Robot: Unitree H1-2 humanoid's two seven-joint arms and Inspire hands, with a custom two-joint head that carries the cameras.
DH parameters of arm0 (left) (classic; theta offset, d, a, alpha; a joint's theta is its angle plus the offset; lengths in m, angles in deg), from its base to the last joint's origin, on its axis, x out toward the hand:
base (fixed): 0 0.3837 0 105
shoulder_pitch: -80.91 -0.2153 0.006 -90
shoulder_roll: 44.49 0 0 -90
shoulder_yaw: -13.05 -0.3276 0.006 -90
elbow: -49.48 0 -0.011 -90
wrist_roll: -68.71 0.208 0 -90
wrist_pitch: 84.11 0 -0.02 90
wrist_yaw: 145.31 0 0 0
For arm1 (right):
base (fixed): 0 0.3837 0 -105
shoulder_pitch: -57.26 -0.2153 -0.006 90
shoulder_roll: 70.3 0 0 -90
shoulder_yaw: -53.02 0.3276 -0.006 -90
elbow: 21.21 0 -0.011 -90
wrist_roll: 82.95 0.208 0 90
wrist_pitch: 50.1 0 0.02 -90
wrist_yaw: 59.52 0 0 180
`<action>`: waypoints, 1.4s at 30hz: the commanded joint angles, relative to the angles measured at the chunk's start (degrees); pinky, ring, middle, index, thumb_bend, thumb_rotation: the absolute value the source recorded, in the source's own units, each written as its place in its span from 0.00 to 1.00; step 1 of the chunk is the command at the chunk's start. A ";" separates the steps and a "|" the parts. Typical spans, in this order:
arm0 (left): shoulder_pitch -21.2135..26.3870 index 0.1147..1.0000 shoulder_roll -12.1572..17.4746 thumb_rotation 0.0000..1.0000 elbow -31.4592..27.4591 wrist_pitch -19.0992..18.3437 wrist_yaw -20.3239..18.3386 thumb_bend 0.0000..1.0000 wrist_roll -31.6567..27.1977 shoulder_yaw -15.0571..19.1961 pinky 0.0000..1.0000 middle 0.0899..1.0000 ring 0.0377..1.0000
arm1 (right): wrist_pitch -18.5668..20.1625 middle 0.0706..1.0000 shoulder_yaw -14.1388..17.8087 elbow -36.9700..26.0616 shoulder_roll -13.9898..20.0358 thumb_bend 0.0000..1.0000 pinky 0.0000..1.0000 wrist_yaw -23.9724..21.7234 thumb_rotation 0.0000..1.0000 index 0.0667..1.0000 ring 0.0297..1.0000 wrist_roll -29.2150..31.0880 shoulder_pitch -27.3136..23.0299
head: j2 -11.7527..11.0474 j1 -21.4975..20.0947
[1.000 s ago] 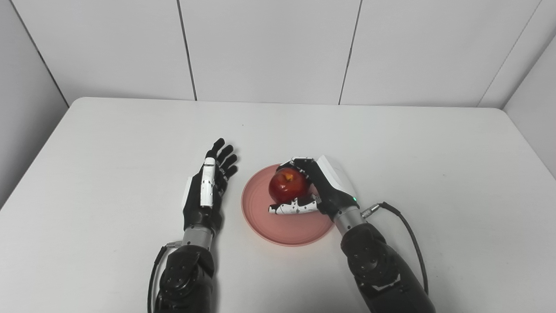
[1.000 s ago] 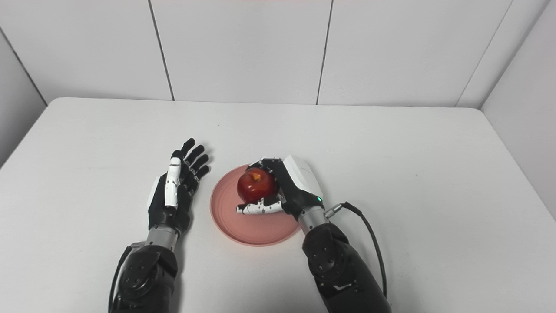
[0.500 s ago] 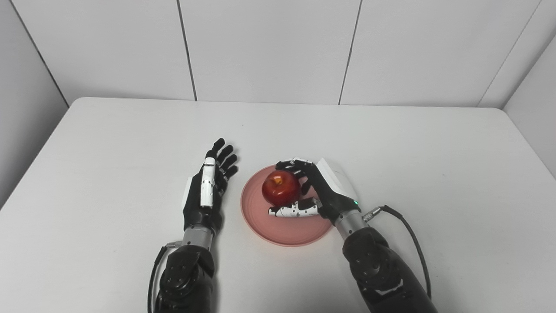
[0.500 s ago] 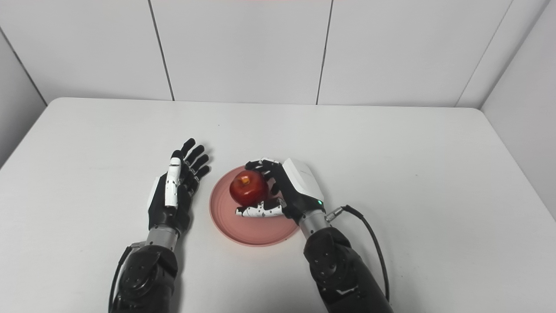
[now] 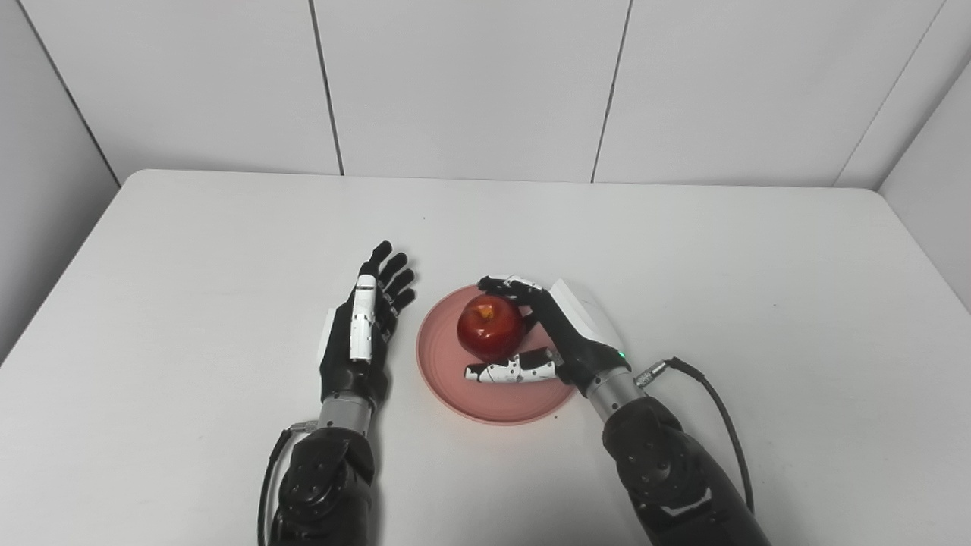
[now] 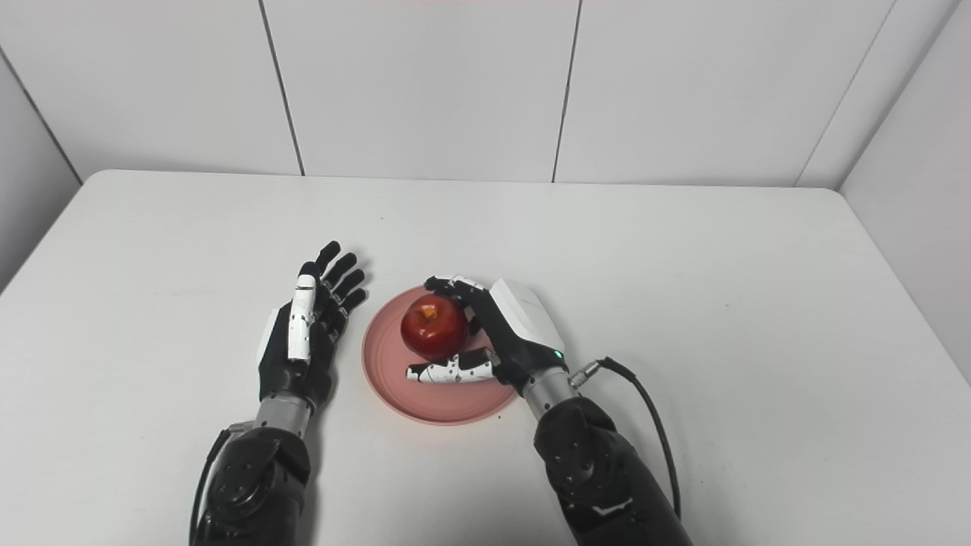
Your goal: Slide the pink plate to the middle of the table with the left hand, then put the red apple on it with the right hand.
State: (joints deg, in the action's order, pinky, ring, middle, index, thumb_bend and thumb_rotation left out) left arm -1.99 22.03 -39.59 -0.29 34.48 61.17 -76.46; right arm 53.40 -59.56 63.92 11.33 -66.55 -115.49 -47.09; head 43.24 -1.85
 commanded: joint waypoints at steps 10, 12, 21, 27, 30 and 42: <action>-0.26 0.88 -0.15 1.00 0.19 -0.16 0.12 0.40 0.02 -0.24 0.90 0.90 0.89 | -2.29 0.90 1.36 -5.07 1.79 1.00 0.80 -2.02 0.45 0.91 0.87 2.38 -1.18 | -0.17 -0.18; -0.22 0.88 -0.11 1.00 0.31 -0.09 0.08 0.40 -0.06 -0.17 0.90 0.90 0.89 | -1.29 0.93 1.72 -6.66 2.29 1.00 0.83 -3.30 0.48 0.94 0.90 3.05 -1.18 | -0.19 -0.23; -0.14 0.88 -0.11 1.00 0.46 -0.27 0.20 0.41 0.00 -0.08 0.89 0.89 0.89 | -0.11 1.00 4.82 -10.48 2.72 1.00 0.85 -5.82 0.60 1.00 0.94 5.53 -0.76 | -0.35 -0.39; -0.07 0.88 -0.09 1.00 0.66 -0.16 -0.12 0.41 -0.42 -0.03 0.90 0.89 0.89 | -1.23 1.00 7.61 -11.89 2.16 1.00 0.89 -5.27 0.65 1.00 0.97 8.83 -0.64 | -0.47 -0.62; 0.02 0.88 0.05 1.00 0.85 -0.02 -0.28 0.41 -0.53 0.05 0.90 0.89 0.89 | -1.35 0.99 9.47 -13.44 1.58 1.00 0.90 -3.70 0.71 1.00 0.97 8.93 -0.66 | -0.55 -0.98; -0.09 0.89 0.12 1.00 0.47 -0.22 -0.76 0.40 -1.64 0.41 0.92 0.91 0.90 | -0.75 0.97 16.24 -14.27 -0.64 0.93 0.87 2.71 1.00 0.98 0.93 7.22 1.83 | -0.62 -1.60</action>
State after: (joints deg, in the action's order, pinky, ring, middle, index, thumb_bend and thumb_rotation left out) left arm -1.99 22.07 -39.20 -0.14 33.79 60.16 -76.06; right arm 53.44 -43.82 51.14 10.77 -65.18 -107.79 -44.53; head 42.54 -3.51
